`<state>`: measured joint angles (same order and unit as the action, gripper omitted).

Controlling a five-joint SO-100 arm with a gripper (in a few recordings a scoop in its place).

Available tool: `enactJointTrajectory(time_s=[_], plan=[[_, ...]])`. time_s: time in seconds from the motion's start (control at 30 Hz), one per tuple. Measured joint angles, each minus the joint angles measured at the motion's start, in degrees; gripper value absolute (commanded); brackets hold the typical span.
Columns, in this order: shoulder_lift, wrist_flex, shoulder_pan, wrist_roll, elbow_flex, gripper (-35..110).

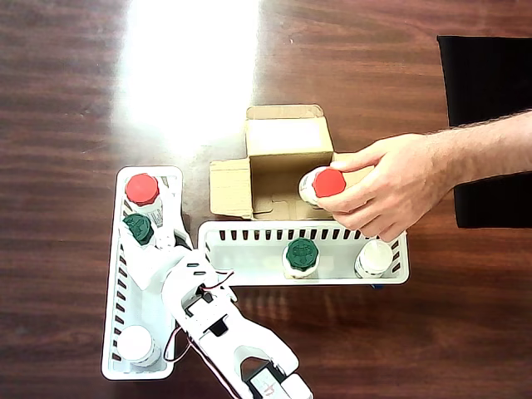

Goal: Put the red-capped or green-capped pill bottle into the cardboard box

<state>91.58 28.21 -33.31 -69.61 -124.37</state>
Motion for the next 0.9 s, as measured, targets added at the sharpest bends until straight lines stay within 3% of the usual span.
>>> enactJointTrajectory(time_s=[0.3, 0.9], plan=[[3.43, -2.02, -3.08, 6.06, 0.00, 77], [-9.49, 7.47, 1.14, 1.85, -2.99, 77]])
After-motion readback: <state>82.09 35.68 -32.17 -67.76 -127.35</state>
